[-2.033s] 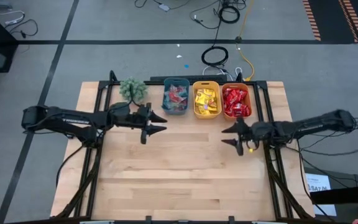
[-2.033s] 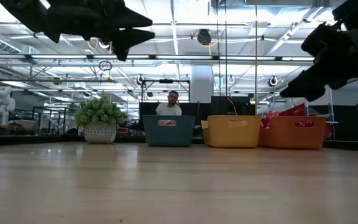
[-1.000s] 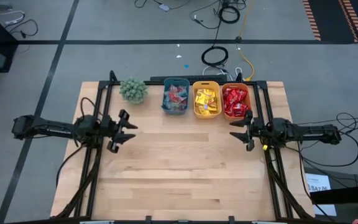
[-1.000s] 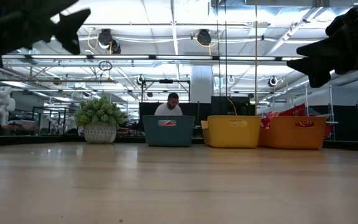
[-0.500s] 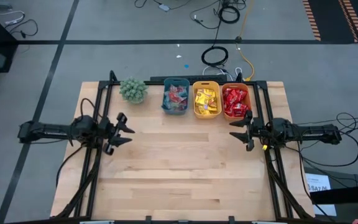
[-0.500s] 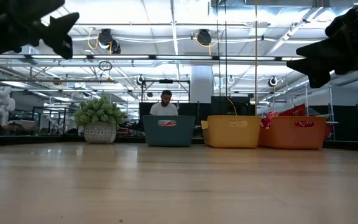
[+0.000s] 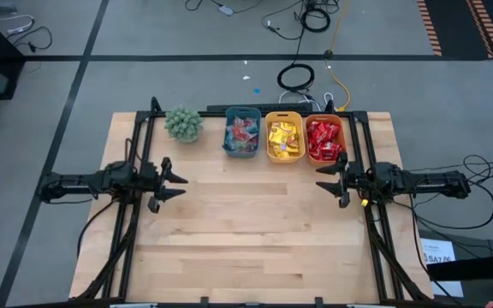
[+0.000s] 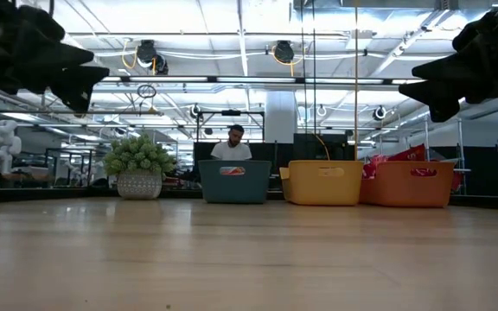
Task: Sort candy
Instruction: Return to Home Position
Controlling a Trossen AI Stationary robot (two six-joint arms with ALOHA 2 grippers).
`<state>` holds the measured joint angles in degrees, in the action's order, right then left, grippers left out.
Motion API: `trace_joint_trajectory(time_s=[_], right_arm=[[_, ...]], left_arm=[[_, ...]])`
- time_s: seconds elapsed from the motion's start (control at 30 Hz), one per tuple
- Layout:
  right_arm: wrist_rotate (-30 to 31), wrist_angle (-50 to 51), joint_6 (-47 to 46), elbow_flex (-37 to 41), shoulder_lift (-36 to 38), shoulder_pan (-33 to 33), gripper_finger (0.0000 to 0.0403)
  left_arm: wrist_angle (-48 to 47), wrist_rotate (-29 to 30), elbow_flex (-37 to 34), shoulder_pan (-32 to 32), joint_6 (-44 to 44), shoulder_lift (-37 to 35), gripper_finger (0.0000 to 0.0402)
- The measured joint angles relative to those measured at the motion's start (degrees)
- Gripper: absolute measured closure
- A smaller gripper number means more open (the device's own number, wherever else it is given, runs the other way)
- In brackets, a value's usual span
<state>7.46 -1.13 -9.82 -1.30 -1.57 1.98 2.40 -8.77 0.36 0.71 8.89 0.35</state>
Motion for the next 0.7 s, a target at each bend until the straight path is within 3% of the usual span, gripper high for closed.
trace_joint_trajectory(time_s=[0.7], right_arm=[[0.0,0.1,0.0,0.0,-0.3,0.0,0.0190]], left_arm=[[-0.4,0.0,0.0,0.0,2.4,0.8,0.0233]])
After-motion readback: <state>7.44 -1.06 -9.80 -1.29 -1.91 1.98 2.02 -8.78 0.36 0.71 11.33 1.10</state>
